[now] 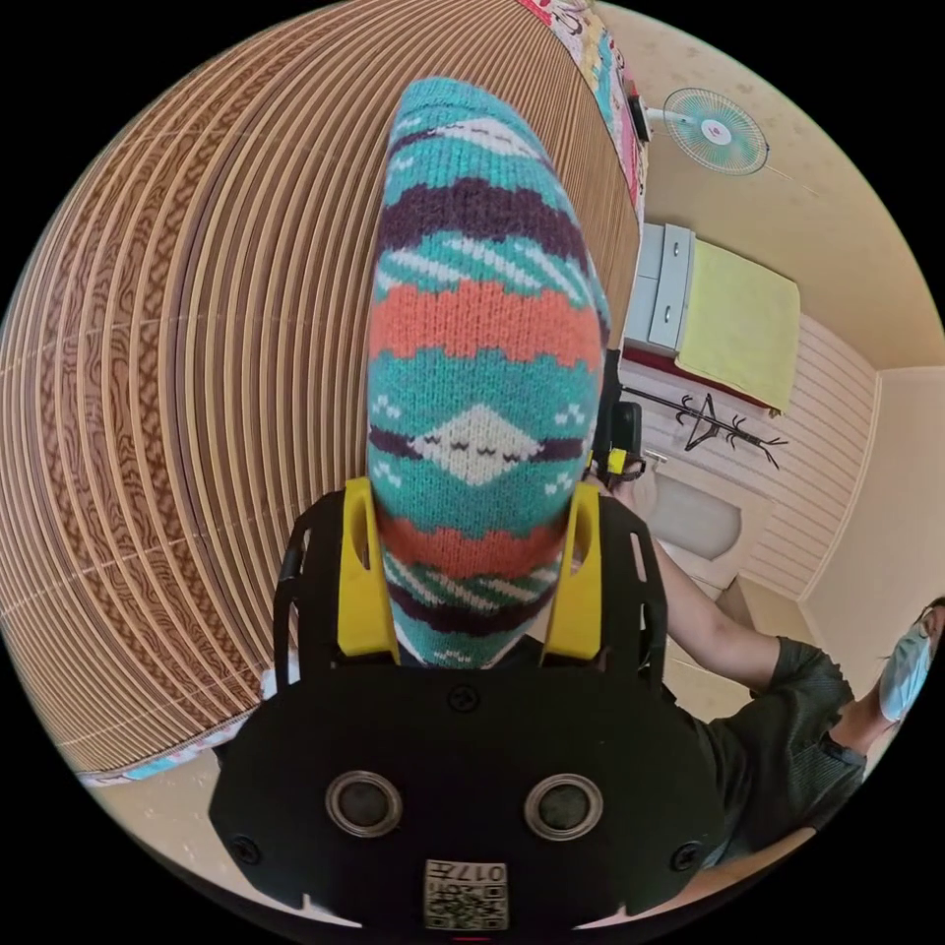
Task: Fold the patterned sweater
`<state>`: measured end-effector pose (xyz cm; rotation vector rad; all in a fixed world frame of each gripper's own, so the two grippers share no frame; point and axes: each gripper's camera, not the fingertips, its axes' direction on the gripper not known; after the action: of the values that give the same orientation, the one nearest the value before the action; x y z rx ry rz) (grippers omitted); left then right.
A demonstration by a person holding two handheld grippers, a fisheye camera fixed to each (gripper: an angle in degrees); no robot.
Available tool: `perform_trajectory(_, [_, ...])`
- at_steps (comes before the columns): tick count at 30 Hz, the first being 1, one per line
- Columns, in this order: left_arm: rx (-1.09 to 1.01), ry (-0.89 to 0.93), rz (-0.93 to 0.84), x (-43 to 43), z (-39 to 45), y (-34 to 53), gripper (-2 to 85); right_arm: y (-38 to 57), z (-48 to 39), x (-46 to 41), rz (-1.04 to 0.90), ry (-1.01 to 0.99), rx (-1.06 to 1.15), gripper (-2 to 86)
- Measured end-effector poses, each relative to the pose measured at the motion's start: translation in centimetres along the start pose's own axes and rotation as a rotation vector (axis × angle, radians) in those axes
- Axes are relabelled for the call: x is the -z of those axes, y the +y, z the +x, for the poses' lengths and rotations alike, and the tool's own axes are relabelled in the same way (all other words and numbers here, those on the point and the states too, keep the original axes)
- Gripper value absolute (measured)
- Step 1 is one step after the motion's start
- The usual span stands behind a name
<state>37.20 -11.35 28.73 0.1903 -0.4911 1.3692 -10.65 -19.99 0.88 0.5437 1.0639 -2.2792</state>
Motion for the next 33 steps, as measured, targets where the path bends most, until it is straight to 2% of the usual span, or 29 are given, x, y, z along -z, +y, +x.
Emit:
perform_trajectory(4, [0.009,-0.013,-0.020,0.1,2.0,0.0,22.9,-0.2,-2.2,-1.4,-0.034,0.114,0.008,20.1])
perform_trajectory(8, [0.022,-0.020,-0.002,1.0,3.7,1.5,22.3,0.6,-2.6,-1.4,-0.082,0.019,0.002,18.2])
perform_trajectory(13, [0.000,-0.042,-0.016,3.1,6.1,5.6,21.5,2.5,-5.7,-3.3,-0.160,-0.001,0.046,16.0])
perform_trajectory(20, [-0.029,0.016,0.049,10.0,7.9,12.4,20.9,2.7,-16.4,-9.9,-0.237,-0.119,0.197,13.0])
perform_trajectory(27, [-0.091,0.074,0.237,25.3,7.3,21.3,20.5,-1.1,-34.8,-21.1,-0.307,-0.177,0.414,13.2])
perform_trajectory(33, [-0.171,-0.004,0.406,43.2,8.5,30.1,20.3,-4.3,-52.6,-32.0,-0.320,-0.302,0.559,13.4])
